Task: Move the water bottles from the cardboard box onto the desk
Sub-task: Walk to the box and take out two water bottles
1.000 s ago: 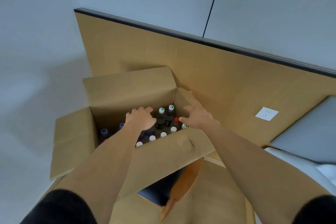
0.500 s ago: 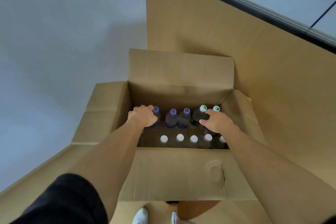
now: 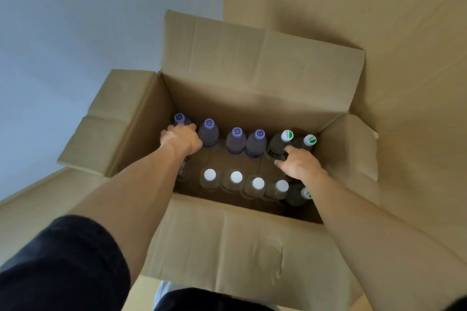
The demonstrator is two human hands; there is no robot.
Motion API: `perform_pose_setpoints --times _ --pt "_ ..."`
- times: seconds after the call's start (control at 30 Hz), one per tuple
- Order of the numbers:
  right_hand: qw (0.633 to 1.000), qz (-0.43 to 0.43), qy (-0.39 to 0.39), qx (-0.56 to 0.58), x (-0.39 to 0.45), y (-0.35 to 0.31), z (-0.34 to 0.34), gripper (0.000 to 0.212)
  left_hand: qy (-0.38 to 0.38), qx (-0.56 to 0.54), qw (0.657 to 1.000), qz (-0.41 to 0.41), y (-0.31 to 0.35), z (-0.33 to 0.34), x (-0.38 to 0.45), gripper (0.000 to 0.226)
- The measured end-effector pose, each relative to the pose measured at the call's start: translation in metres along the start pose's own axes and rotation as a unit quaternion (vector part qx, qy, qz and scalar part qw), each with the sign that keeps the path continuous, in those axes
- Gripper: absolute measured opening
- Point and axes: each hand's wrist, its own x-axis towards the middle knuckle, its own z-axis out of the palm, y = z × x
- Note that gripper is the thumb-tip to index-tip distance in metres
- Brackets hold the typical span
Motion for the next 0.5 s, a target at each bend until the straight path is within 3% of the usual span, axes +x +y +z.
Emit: perform_pose_setpoints --times 0.27,0.5 --pt "0.999 0.020 -0.029 -0.010 0.022 0.003 0.015 0.069 -0.016 0.028 0.997 -0.072 0.005 0.011 0.017 0.049" --pt "0.996 0.061 -0.021 -0.064 0.030 -0.001 0.018 0.047 -0.003 0.044 0.997 -0.070 0.000 0.020 0.032 0.044"
